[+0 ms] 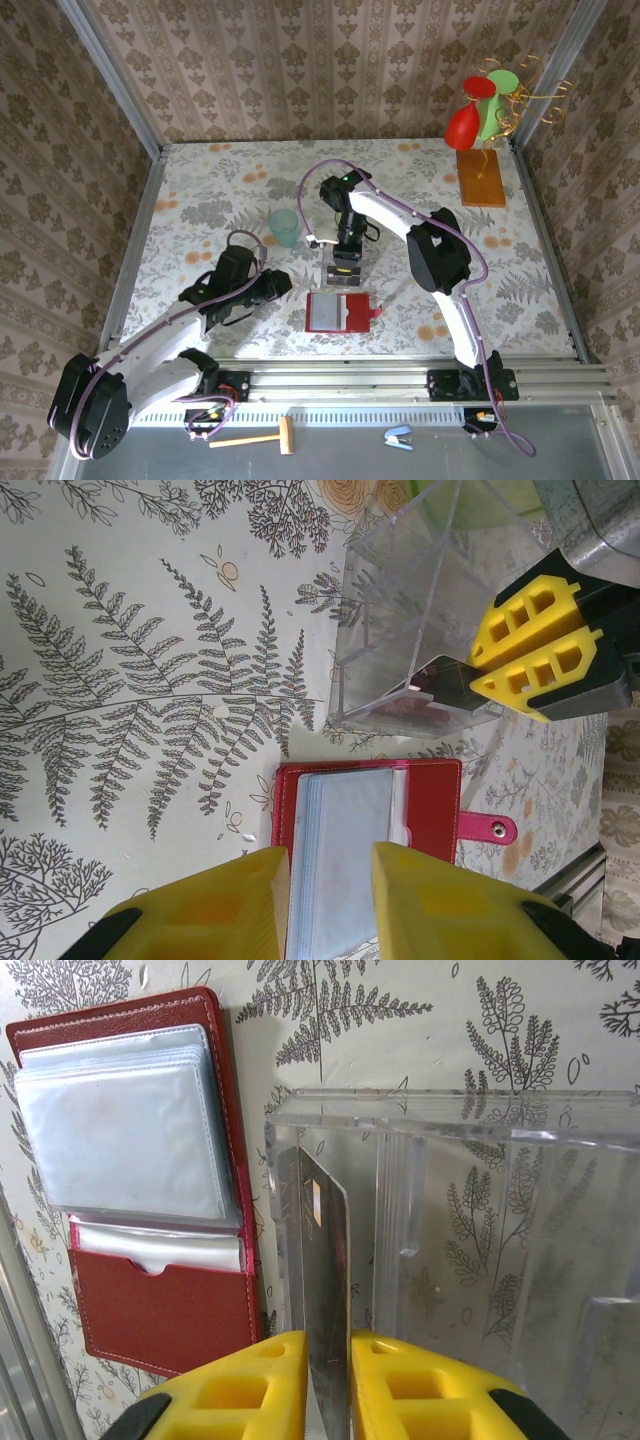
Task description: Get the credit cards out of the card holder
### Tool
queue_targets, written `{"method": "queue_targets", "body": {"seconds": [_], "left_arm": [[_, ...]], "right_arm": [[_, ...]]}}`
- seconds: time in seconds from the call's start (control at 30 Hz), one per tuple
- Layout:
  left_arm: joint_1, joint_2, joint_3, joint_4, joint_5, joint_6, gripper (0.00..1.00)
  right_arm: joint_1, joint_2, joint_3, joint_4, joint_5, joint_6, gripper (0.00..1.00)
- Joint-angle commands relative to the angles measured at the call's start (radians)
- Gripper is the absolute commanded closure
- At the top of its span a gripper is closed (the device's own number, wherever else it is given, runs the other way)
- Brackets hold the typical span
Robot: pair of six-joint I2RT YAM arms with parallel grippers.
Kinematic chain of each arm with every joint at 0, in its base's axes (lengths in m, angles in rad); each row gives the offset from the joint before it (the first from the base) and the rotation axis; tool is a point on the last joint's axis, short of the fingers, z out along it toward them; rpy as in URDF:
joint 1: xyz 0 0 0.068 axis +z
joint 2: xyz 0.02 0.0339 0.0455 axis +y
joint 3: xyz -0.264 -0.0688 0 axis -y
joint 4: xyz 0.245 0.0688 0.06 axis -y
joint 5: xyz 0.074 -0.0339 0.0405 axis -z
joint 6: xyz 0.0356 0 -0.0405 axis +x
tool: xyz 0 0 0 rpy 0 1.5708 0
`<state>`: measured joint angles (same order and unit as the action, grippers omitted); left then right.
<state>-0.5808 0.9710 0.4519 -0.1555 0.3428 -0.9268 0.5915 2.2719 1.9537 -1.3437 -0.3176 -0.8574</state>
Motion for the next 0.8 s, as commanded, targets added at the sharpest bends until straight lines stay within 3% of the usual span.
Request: {"method": "queue_targets", "body": {"seconds": [0.0, 0.43, 0.77], "left_arm": [[0.010, -0.005, -0.010, -0.015, 0.000, 0.000, 0.71], [0.021, 0.087, 0.036, 0.007, 0.050, 0.043, 0.71], [0.018, 0.204, 0.085, 0.056, 0.095, 0.057, 0.71]], "right_arm": [[-0.005, -0.041, 0.015, -0.044, 0.033, 0.018, 0.80], [-0.001, -0.195, -0.057, 0.003, 0.079, 0.129, 0.75], [0.037, -0.458, -0.406, 0.418, 0.118, 0.526, 0.76]]}}
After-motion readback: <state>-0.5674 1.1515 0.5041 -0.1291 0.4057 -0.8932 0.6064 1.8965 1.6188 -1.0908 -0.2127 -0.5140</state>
